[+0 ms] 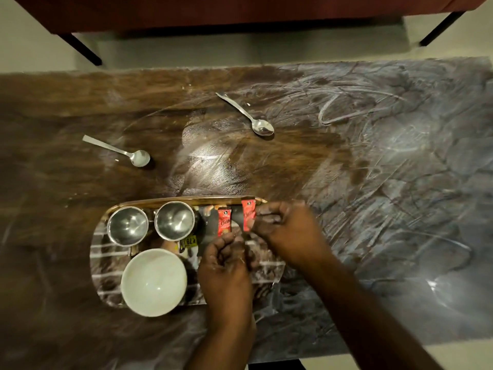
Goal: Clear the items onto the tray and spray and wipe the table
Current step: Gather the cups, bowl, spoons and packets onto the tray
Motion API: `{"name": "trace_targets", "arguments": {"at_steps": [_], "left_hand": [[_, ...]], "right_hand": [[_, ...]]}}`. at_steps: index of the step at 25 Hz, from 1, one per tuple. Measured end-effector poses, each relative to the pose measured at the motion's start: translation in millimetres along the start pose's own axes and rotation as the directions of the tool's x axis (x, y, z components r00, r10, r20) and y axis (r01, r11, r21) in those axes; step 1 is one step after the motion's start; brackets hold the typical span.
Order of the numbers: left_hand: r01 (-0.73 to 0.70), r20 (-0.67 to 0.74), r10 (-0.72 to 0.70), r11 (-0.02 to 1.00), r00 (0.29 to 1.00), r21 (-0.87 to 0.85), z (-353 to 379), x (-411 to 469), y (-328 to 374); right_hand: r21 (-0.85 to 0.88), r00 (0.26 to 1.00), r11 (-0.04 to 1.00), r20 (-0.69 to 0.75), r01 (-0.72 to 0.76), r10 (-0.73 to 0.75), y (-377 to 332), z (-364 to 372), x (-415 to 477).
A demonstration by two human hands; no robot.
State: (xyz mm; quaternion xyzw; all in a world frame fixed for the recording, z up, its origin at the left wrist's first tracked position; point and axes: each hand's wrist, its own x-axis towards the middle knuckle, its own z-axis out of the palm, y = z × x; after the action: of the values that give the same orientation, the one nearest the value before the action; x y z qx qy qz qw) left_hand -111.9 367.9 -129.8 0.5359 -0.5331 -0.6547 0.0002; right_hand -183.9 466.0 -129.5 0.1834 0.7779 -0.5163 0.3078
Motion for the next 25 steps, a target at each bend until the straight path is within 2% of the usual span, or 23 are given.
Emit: {"name": "trace_targets", "arguments": {"at_steps": [8, 15, 17, 19, 21, 23, 25], "left_hand": [[0.053, 0.062, -0.056, 0.997, 0.997, 0.061, -14.6, 1.2, -4.8], [0.067, 0.079, -0.068, 0.998, 0.995, 0.023, -22.0, -2.2, -2.3], [0.056, 0.095, -0.058, 0.998, 0.994, 0.029, -23.5, -3.7, 2.0], [0.055, 0.123, -0.06, 0.998, 0.991, 0.044, -23.4, -3.6, 6.8], [0.055, 0.158, -0.06, 0.998, 0.986, 0.032, -22.2, -2.7, 12.5], [0.032, 0.187, -0.034, 0.999, 0.982, 0.016, -21.5, -1.1, 17.2], [0.016, 0.214, -0.014, 1.0, 0.977, -0.006, -23.5, 2.4, 21.4]], "right_hand": [[-0.176, 0.979, 0.984, -0.193, 0.031, -0.065, 9.5, 29.1, -10.0], [-0.344, 0.976, 0.939, -0.202, 0.003, -0.077, 3.8, 21.2, -12.7], [-0.343, 0.981, 0.939, -0.178, 0.017, -0.083, -6.2, 12.3, -12.7], [-0.231, 0.976, 0.972, -0.197, 0.05, -0.097, -23.9, 0.9, 0.1], [0.094, 0.967, 0.995, -0.254, 0.037, -0.012, -48.2, -7.1, 28.8], [0.399, 0.952, 0.917, -0.282, 0.007, 0.116, -70.5, -10.0, 64.4], [0.498, 0.936, 0.867, -0.304, -0.001, 0.176, -85.1, -11.4, 98.3]]}}
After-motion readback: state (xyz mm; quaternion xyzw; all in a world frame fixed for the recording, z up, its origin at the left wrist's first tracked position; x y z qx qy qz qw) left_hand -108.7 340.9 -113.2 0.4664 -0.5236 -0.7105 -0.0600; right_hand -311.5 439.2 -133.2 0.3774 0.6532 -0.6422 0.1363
